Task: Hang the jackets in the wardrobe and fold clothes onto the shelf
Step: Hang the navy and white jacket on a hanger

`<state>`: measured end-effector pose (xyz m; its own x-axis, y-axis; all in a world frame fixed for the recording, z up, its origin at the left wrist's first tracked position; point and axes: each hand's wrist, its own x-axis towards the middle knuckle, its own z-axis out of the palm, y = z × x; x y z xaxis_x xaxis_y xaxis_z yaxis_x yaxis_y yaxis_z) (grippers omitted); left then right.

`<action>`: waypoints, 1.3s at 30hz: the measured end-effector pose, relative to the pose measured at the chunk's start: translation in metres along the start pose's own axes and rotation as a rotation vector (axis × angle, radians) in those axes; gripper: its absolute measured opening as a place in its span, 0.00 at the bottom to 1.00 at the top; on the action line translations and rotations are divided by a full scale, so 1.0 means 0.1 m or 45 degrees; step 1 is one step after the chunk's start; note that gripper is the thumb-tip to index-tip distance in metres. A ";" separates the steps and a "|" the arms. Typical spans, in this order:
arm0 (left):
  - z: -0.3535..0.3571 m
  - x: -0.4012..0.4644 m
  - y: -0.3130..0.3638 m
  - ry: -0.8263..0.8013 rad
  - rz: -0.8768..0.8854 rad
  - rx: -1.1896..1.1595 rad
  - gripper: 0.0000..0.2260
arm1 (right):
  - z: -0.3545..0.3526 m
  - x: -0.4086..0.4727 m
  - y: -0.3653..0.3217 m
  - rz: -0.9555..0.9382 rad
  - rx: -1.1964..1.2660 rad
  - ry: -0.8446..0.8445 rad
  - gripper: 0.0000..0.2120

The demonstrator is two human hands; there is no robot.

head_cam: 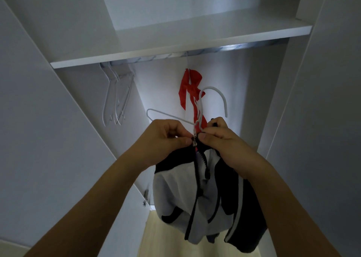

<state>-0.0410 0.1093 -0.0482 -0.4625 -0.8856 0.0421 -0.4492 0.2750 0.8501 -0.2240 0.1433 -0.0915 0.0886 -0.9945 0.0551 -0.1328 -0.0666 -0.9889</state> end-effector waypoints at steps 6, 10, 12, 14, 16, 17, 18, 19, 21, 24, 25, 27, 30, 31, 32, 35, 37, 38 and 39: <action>0.01 -0.03 -0.11 0.065 -0.034 -0.192 0.10 | -0.01 -0.01 0.00 0.035 -0.011 -0.129 0.08; 0.07 -0.03 -0.09 0.128 -0.057 -0.216 0.10 | 0.01 0.00 0.02 0.027 -0.068 -0.135 0.09; 0.07 0.00 -0.08 0.133 -0.147 -0.184 0.09 | 0.01 -0.01 0.03 0.008 -0.111 -0.141 0.09; 0.06 0.02 -0.08 0.087 -0.232 -0.203 0.06 | 0.01 -0.03 0.03 -0.002 -0.160 -0.154 0.09; 0.06 0.03 -0.08 0.039 -0.256 -0.250 0.06 | 0.02 -0.03 0.03 0.004 -0.180 -0.160 0.09; 0.07 0.03 -0.08 0.034 -0.254 -0.263 0.05 | 0.02 -0.03 0.03 0.012 -0.181 -0.158 0.10; 0.09 0.02 -0.09 0.050 -0.247 -0.262 0.04 | 0.02 -0.03 0.03 0.022 -0.181 -0.152 0.10; 0.10 0.02 -0.10 0.087 -0.235 -0.252 0.04 | 0.02 -0.03 0.03 0.032 -0.172 -0.142 0.10; 0.13 0.00 -0.14 0.183 -0.172 -0.210 0.05 | 0.02 -0.04 0.02 0.070 -0.092 -0.087 0.09; 0.17 -0.09 -0.21 0.251 -0.034 -0.030 0.08 | 0.01 -0.05 0.00 0.117 0.000 -0.004 0.13; 0.19 -0.12 -0.23 0.247 0.029 0.055 0.08 | 0.01 -0.04 0.01 0.117 -0.017 0.002 0.12; 0.20 -0.19 -0.25 0.253 0.228 0.223 0.08 | 0.02 0.00 0.06 0.113 -0.006 0.037 0.07; 0.21 -0.31 -0.24 0.228 0.575 0.367 0.04 | 0.01 0.10 0.10 0.083 0.071 0.196 0.08; 0.24 -0.37 -0.25 0.163 0.665 0.395 0.02 | -0.02 0.15 0.09 0.051 0.098 0.249 0.10; 0.30 -0.44 -0.27 0.084 0.720 0.428 0.02 | -0.05 0.20 0.08 0.016 0.113 0.285 0.12; 0.45 -0.62 -0.44 -0.192 0.691 0.433 0.04 | -0.11 0.31 0.03 -0.047 0.095 0.352 0.13; 0.32 -0.57 -0.52 -0.321 0.571 0.412 0.04 | -0.13 0.37 0.01 -0.012 0.126 0.361 0.17; 0.20 -0.50 -0.56 -0.327 0.495 0.368 0.04 | -0.15 0.39 0.01 -0.002 0.130 0.322 0.19; 0.05 -0.40 -0.59 -0.271 0.403 0.271 0.05 | -0.17 0.40 -0.01 -0.002 0.116 0.266 0.19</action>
<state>0.0003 0.1304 -0.1029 -0.7398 -0.6547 0.1550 -0.3974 0.6110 0.6846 -0.2375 0.1026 -0.0855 -0.1185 -0.9901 0.0750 -0.0425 -0.0704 -0.9966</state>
